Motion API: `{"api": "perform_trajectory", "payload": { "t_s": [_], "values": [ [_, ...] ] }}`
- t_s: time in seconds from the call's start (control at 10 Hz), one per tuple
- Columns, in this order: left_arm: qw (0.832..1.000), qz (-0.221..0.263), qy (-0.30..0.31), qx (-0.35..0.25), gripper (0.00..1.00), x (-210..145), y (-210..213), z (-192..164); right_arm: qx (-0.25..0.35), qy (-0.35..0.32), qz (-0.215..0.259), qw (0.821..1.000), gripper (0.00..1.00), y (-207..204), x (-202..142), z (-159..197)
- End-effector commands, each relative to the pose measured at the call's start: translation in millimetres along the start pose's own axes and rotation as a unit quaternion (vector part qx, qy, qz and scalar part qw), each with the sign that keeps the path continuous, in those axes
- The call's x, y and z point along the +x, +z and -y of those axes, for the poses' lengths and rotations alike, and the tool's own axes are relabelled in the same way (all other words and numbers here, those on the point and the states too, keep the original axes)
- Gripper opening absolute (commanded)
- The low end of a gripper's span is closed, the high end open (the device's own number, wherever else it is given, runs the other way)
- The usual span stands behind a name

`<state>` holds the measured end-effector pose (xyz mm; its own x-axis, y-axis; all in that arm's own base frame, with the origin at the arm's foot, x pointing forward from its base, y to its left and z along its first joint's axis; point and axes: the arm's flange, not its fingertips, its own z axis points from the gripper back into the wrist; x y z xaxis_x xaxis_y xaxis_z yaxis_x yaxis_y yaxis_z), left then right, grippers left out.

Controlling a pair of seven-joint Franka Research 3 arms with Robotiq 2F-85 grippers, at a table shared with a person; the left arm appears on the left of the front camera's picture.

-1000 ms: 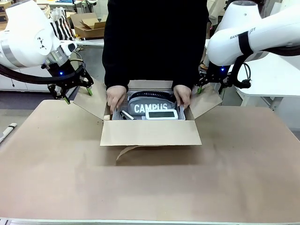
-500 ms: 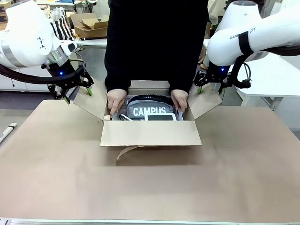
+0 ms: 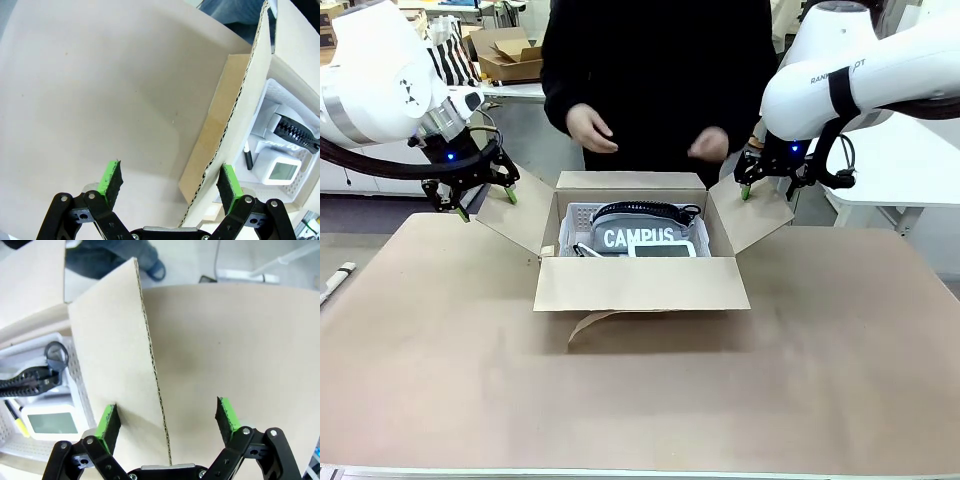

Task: Pack the gift set into the box.
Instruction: Lift both hands away from the flaps of the Package Box.

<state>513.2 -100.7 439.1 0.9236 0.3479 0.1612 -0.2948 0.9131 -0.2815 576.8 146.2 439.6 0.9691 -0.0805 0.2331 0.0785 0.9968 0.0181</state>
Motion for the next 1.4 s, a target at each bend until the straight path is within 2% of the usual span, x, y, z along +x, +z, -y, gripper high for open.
{"api": "perform_trajectory", "payload": {
  "t_s": [0.0,1.3],
  "values": [
    [1.000,0.008,0.006,0.010,1.00,-1.4,2.1,0.5,-0.015,-0.009,0.002,1.000,1.00,3.9,1.8,-1.9],
    [1.000,0.008,0.006,0.010,1.00,-1.4,2.1,0.5,-0.015,-0.009,0.002,1.000,1.00,3.9,1.8,-1.9]
  ]
}}
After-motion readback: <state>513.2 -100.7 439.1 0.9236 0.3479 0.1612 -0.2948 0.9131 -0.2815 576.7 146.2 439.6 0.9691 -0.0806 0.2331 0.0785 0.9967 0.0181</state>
